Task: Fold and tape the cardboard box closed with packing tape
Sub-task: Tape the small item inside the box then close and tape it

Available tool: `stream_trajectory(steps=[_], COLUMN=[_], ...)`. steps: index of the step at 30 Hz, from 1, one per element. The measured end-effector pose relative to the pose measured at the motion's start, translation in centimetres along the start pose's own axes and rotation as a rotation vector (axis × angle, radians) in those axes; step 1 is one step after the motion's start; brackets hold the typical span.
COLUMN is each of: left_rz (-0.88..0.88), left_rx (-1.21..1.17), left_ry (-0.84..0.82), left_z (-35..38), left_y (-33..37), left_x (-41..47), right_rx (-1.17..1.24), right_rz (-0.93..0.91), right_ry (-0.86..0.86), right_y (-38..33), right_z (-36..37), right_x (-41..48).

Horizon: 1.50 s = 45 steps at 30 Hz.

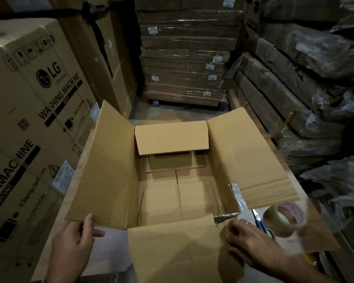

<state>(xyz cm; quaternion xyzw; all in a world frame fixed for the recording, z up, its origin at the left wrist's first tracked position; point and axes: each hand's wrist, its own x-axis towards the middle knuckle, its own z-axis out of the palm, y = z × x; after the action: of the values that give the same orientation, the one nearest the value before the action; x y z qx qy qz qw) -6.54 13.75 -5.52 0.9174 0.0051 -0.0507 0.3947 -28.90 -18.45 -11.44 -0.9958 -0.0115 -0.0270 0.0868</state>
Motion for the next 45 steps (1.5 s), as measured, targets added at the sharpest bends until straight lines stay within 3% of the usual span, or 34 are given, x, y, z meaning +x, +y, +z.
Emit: stream_trajectory(steps=[3, 6, 13, 24, 28, 31, 34, 39, 45], left_rz=[-0.007, -0.014, 0.024, 0.084, 0.069, 0.081, 0.078, 0.061, 0.080], left_rx=[-0.010, -0.028, 0.021, 0.068, 0.045, 0.027, 0.020, 0.011, 0.006], left_ry=[-0.015, -0.013, 0.005, 0.001, -0.012, -0.025, -0.033, -0.029, -0.032], left_z=[0.0, 0.1, 0.0, 0.1, 0.0, -0.1, 0.0, 0.1, 0.2], left_y=[0.1, 0.1, 0.0, 0.2, -0.4, -0.5, -0.5, -0.8, -1.2], left_x=[0.0, 0.0, -0.1, -0.1, 0.2, 0.3, 0.4, 0.6, 0.8], right_rx=[0.069, 0.027, -0.066, -0.096, 0.096, 0.168, 0.105, -0.154, -0.134], right_rz=[0.027, 0.021, -0.031, -0.061, -0.073, -0.040, -0.045, -0.164, -0.155], right_ry=[0.100, 0.096, -0.236, -0.052, -0.200, -0.091, -0.010, -0.103, 0.010], right_y=[-1.5, -3.7, -6.4, -5.4, -3.7, -1.3, 1.8, 4.1, 4.0], right_z=[0.3, 0.1, 0.3, 2.7, 1.2, -0.5, -1.7, -2.4, -2.7], right_x=[0.8, 3.3, 9.6, 10.7, 9.2, 7.0, 4.4, 0.8, 0.6])
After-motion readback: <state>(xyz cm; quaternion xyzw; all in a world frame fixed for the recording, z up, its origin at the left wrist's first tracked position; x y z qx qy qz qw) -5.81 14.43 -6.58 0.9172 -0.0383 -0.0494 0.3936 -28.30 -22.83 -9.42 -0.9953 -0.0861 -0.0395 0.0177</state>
